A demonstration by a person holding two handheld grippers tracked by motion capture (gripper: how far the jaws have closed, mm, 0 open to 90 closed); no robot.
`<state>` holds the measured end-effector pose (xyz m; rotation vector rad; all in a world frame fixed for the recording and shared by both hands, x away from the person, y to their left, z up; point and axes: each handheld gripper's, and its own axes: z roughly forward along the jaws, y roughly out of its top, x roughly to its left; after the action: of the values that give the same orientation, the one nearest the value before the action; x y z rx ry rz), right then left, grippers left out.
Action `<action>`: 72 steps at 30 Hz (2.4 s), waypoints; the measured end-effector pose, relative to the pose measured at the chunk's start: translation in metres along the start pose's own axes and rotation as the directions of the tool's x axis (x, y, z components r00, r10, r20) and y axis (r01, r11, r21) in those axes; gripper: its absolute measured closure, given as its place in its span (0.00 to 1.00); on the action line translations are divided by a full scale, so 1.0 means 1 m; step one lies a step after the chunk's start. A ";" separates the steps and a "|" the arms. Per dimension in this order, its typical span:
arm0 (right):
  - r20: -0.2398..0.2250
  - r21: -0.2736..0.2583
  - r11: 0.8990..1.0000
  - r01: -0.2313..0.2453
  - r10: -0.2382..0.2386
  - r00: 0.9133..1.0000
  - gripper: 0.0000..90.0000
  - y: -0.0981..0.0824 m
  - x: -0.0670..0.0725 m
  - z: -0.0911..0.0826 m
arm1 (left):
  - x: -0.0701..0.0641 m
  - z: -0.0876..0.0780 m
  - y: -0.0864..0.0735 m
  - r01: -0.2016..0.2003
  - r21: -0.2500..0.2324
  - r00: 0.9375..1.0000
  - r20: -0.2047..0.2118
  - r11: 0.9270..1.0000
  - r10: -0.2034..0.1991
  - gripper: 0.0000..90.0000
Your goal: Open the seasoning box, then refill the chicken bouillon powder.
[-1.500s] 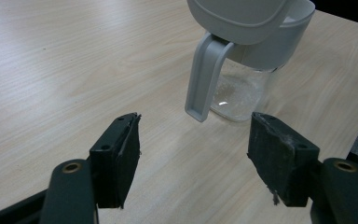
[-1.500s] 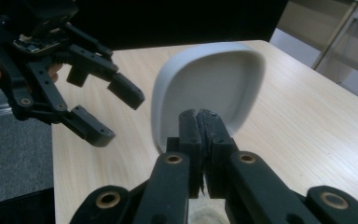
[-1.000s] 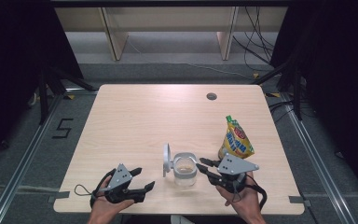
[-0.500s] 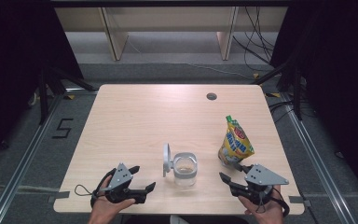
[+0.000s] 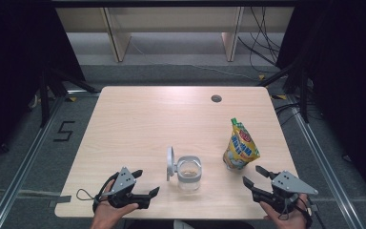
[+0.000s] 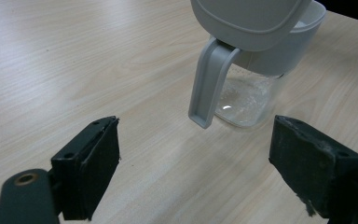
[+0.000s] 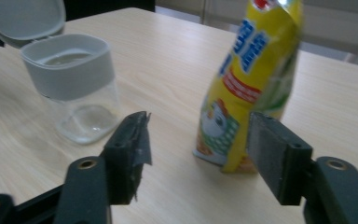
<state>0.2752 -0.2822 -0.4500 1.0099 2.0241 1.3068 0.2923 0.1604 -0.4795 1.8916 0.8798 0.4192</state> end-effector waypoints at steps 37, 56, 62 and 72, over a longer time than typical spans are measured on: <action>0.098 0.040 0.996 -0.076 0.072 0.993 0.18 -0.012 -0.020 0.042 | -0.001 0.002 -0.008 -0.010 0.019 1.000 -0.017 1.000 0.010 0.17; 0.104 0.054 0.996 -0.070 0.064 0.992 0.18 -0.014 -0.028 0.071 | -0.001 0.004 -0.009 -0.008 0.041 1.000 -0.023 0.999 0.009 0.17; 0.107 0.042 0.997 -0.070 0.065 0.992 0.18 -0.015 -0.030 0.077 | 0.000 0.005 -0.010 -0.032 0.056 0.999 -0.020 0.998 0.033 0.17; 0.113 -0.003 0.995 -0.100 0.100 0.989 0.18 -0.016 -0.032 0.088 | -0.002 0.007 -0.010 -0.018 0.048 1.000 -0.015 0.999 0.019 0.17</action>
<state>0.3553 -0.2654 -0.4988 1.1733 1.9134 1.2678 0.2913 0.1575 -0.4908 1.9435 0.8902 0.4275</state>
